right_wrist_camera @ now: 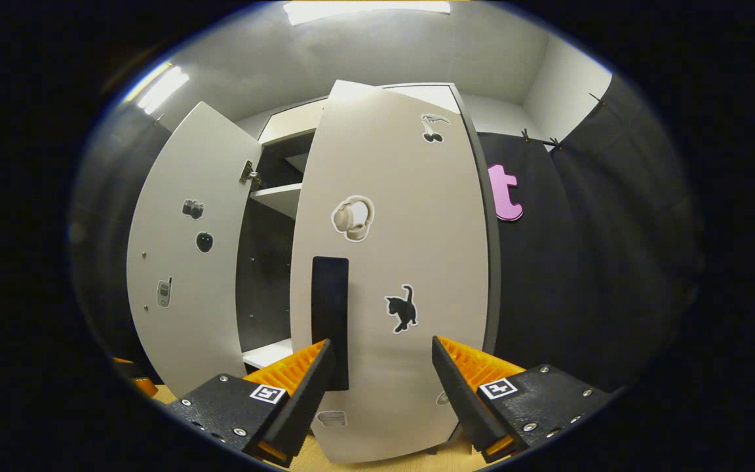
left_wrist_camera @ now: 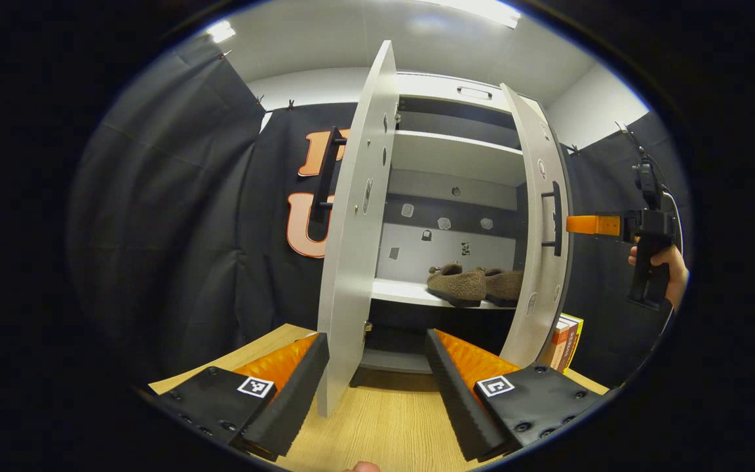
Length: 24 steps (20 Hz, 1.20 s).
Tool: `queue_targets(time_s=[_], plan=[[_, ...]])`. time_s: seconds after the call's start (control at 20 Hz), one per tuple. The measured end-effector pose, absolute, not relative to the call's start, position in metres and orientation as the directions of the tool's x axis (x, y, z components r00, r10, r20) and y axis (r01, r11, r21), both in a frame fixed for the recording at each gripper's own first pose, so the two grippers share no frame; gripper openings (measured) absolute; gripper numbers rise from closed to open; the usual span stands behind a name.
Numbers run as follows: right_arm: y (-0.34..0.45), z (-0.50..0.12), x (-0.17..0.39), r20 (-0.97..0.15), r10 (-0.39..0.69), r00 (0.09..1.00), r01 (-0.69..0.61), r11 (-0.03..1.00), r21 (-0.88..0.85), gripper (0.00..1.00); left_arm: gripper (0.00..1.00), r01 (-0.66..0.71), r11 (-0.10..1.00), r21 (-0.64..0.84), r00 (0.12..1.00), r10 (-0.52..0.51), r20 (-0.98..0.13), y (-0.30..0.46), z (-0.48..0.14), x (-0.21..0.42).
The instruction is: Grab one shoe with the right hand and put it into the shoe cabinet, grab the other shoe with the left hand and put it into the shoe cabinet; then close the right door with the right hand and the left door with the left hand.
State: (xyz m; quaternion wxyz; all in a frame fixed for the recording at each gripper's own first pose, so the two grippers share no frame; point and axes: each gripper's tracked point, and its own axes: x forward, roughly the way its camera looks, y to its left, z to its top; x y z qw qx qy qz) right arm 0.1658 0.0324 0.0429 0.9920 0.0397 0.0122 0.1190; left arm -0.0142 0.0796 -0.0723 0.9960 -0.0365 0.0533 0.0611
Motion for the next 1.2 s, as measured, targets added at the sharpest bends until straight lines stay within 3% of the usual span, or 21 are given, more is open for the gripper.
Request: queue_targets(time_s=[1.2], plan=[[0.073,0.012,0.238,-0.066,0.184,0.981,-0.177,0.979,0.101,0.92,0.97,-0.12,0.992,-0.027,0.987,0.117,-0.106,0.086,-0.065,-0.014]])
